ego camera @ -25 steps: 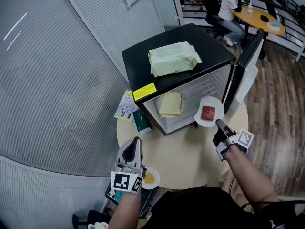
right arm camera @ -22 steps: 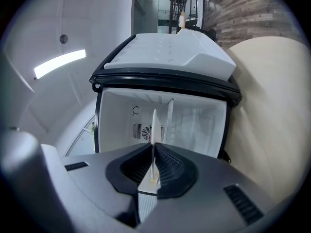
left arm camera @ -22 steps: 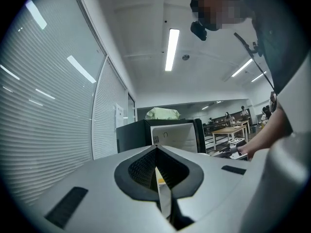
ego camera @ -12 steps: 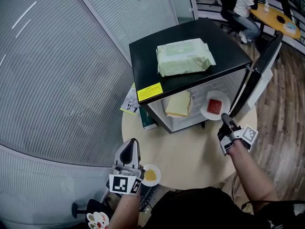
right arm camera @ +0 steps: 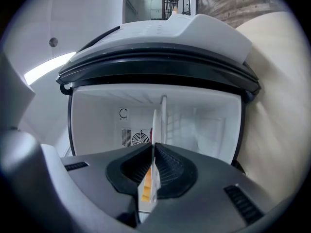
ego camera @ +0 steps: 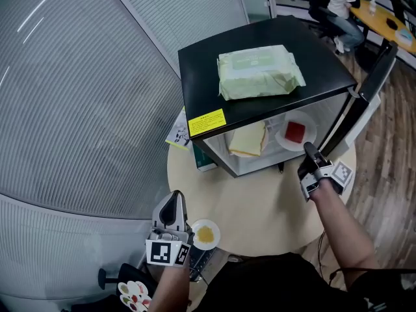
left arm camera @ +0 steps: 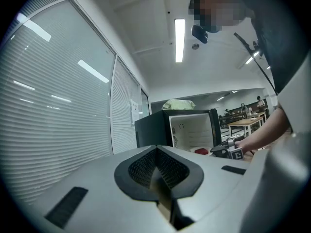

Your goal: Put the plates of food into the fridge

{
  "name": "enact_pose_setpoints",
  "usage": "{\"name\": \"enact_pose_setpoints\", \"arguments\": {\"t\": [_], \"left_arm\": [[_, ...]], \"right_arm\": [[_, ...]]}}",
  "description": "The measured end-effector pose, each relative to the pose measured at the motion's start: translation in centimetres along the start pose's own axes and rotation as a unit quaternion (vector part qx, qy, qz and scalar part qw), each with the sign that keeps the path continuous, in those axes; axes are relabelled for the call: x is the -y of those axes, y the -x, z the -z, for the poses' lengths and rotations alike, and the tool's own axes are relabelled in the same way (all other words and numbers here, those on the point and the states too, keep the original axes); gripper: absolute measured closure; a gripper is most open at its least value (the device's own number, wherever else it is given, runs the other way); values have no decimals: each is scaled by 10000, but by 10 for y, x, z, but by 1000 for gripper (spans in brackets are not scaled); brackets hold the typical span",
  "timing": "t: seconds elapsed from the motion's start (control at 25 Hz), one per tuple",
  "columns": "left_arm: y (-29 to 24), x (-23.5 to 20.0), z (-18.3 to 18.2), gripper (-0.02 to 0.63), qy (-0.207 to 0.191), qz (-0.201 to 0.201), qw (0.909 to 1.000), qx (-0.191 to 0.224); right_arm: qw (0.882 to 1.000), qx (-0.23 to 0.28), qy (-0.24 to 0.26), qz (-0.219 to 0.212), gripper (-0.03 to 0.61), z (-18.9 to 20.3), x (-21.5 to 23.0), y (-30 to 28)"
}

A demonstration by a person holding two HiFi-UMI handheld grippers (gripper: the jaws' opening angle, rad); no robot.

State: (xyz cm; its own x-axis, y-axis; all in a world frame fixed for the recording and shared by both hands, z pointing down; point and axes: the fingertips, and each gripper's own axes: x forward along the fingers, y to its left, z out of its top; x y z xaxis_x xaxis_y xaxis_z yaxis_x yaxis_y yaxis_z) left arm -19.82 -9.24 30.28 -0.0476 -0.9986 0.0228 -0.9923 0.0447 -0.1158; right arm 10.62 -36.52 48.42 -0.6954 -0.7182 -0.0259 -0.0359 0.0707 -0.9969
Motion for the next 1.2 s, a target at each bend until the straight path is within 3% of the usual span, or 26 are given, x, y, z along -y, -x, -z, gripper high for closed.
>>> {"name": "enact_pose_setpoints", "arguments": {"t": [0.4, 0.76, 0.96, 1.2], "left_arm": [[10, -20, 9, 609, 25, -235, 9996, -182], [30, -31, 18, 609, 76, -524, 9981, -307], [41, -33, 21, 609, 58, -610, 9975, -357], [62, -32, 27, 610, -9, -693, 9964, -486]], "right_arm": [[9997, 213, -99, 120, 557, -7, 5, -30], [9996, 180, 136, 152, 555, -6, 5, -50], [9977, -115, 653, 102, 551, -1, -3, -51], [9933, -273, 1120, 119, 500, 11, -4, -35]]}}
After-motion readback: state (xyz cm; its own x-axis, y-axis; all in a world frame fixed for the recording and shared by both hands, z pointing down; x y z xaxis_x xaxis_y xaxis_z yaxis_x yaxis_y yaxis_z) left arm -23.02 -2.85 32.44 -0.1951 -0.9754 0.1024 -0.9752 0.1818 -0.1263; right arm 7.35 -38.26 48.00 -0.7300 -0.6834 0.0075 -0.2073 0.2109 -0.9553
